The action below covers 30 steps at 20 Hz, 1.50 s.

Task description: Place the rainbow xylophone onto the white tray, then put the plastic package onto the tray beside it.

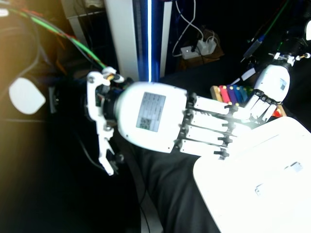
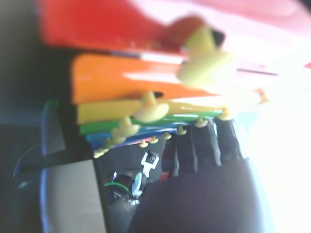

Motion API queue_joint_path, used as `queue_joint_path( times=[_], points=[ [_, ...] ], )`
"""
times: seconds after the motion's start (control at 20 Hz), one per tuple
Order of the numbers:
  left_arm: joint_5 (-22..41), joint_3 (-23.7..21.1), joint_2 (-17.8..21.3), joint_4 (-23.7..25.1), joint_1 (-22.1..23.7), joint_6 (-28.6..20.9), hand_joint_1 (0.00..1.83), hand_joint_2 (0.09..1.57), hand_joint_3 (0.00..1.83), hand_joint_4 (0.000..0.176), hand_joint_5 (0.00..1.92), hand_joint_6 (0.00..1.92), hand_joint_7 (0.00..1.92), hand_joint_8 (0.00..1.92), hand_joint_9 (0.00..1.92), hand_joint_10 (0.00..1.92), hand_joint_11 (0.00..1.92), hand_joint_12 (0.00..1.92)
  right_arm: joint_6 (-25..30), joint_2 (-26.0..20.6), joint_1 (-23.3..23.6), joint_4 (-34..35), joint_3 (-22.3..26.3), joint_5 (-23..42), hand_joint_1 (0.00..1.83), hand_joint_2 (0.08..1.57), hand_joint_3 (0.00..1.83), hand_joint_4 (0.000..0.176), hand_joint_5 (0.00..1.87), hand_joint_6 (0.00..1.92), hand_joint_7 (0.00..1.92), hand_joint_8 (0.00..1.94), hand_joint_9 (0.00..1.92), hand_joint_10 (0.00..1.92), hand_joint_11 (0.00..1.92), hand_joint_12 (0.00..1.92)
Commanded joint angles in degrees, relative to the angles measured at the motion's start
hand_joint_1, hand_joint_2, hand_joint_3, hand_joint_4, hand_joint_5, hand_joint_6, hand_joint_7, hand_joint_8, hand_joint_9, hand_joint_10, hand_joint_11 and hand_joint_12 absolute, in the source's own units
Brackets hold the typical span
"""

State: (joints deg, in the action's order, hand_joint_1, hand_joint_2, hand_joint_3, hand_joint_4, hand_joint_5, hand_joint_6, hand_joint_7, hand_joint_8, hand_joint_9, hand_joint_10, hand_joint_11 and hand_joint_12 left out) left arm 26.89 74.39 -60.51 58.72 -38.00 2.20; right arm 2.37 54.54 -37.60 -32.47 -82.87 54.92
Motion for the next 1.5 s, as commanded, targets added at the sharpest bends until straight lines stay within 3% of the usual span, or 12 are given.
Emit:
queue_joint_path(
  times=[0.0, 0.05, 0.15, 0.2, 0.35, 0.5, 0.6, 0.7, 0.75, 0.9, 1.15, 1.45],
  points=[
    [1.1, 0.2, 0.6, -1.9, 0.8, 0.0, 1.11, 1.13, 0.0, 0.084, 0.18, 1.43, 0.31, 1.09, 0.41, 0.82, 0.23, 0.95, 0.3, 0.1, 0.9, 3.8, -0.2, 5.2, 1.01, 0.85, 0.0, 0.065, 0.18, 0.0, 0.14, 0.0, 0.15, 0.0, 0.0, 0.67],
    [1.4, 0.1, 1.0, -2.5, 1.2, 0.3, 1.15, 1.11, 0.0, 0.063, 0.26, 1.36, 0.35, 1.08, 0.46, 0.86, 0.3, 0.96, 0.3, 0.1, 0.9, 3.8, -0.2, 5.2, 1.0, 0.85, 0.0, 0.073, 0.18, 0.0, 0.14, 0.01, 0.15, 0.0, 0.0, 0.67],
    [1.9, 0.1, 1.8, -3.9, 2.0, 1.0, 1.12, 1.12, 0.0, 0.075, 0.22, 1.38, 0.31, 1.11, 0.42, 0.92, 0.29, 0.95, 0.3, 0.1, 0.9, 3.8, -0.2, 5.2, 0.99, 0.85, 0.0, 0.061, 0.18, 0.0, 0.15, 0.01, 0.15, 0.0, 0.0, 0.66],
    [2.0, 0.2, 2.4, -4.2, 3.1, 1.3, 1.09, 1.12, 0.0, 0.043, 0.23, 1.37, 0.34, 1.16, 0.44, 1.03, 0.35, 1.04, 0.3, 0.1, 0.9, 3.8, -0.2, 5.2, 0.99, 0.84, 0.0, 0.052, 0.18, 0.0, 0.16, 0.01, 0.16, 0.0, 0.0, 0.65],
    [2.5, 0.2, 3.4, -4.2, 5.1, 1.5, 1.09, 1.12, 0.0, 0.055, 0.2, 1.42, 0.31, 1.32, 0.39, 1.26, 0.29, 1.3, 0.3, 0.1, 0.9, 3.8, -0.2, 5.2, 0.97, 0.84, 0.0, 0.061, 0.19, 0.0, 0.17, 0.01, 0.17, 0.01, 0.0, 0.66],
    [2.9, 0.4, 4.6, -4.2, 8.1, 1.6, 1.06, 1.11, 0.0, 0.035, 0.17, 1.48, 0.34, 1.36, 0.38, 1.44, 0.28, 1.62, 0.3, 0.1, 0.9, 3.8, -0.2, 5.2, 0.95, 0.82, 0.0, 0.062, 0.18, 0.0, 0.16, 0.0, 0.17, 0.0, 0.0, 0.64],
    [2.8, 1.1, 4.6, -4.1, 9.8, 1.6, 1.03, 1.1, 0.0, 0.0, 0.2, 1.45, 0.37, 1.38, 0.4, 1.49, 0.3, 1.68, 0.3, 0.1, 0.9, 3.8, -0.2, 5.2, 0.97, 0.82, 0.0, 0.061, 0.17, 0.0, 0.17, 0.0, 0.17, 0.0, 0.0, 0.64],
    [2.2, 1.9, 4.6, -3.7, 11.8, 1.7, 1.07, 1.11, 0.0, 0.0, 0.18, 1.43, 0.28, 1.39, 0.31, 1.49, 0.18, 1.64, 0.3, 0.2, 0.9, 3.8, -0.3, 5.2, 0.95, 0.82, 0.0, 0.08, 0.16, 0.0, 0.17, 0.0, 0.16, 0.0, 0.0, 0.63],
    [1.8, 2.1, 4.6, -3.4, 12.3, 1.7, 1.06, 1.11, 0.0, 0.0, 0.19, 1.48, 0.29, 1.41, 0.32, 1.51, 0.2, 1.66, 0.3, 0.2, 0.9, 3.8, -0.3, 5.2, 0.94, 0.82, 0.0, 0.065, 0.15, 0.0, 0.17, 0.0, 0.16, 0.0, 0.0, 0.65],
    [1.0, 2.4, 4.9, -2.4, 14.0, 1.6, 1.12, 1.11, 0.0, 0.0, 0.18, 1.65, 0.28, 1.57, 0.33, 1.69, 0.24, 1.84, 0.3, 0.2, 0.9, 3.8, -0.3, 5.2, 0.96, 0.83, 0.0, 0.059, 0.14, 0.0, 0.17, 0.0, 0.16, 0.0, 0.0, 0.66],
    [-3.1, 2.5, 4.8, 4.9, 21.7, 1.3, 1.06, 1.1, 0.0, 0.0, 0.31, 1.2, 0.4, 1.36, 0.43, 1.52, 0.35, 1.81, 0.3, 0.4, 0.9, 3.8, -0.4, 5.2, 0.98, 0.84, 0.0, 0.046, 0.16, 0.0, 0.23, 0.01, 0.2, 0.01, 0.0, 0.78],
    [-8.5, 5.4, 0.9, 10.9, 28.7, 1.3, 1.08, 1.06, 0.0, 0.0, 0.33, 1.22, 0.34, 1.37, 0.35, 1.49, 0.28, 1.71, 0.3, 1.6, 0.9, 3.8, -0.9, 5.2, 0.95, 0.84, 0.0, 0.063, 0.15, 0.01, 0.21, 0.0, 0.18, 0.0, 0.0, 0.77]
  ],
)
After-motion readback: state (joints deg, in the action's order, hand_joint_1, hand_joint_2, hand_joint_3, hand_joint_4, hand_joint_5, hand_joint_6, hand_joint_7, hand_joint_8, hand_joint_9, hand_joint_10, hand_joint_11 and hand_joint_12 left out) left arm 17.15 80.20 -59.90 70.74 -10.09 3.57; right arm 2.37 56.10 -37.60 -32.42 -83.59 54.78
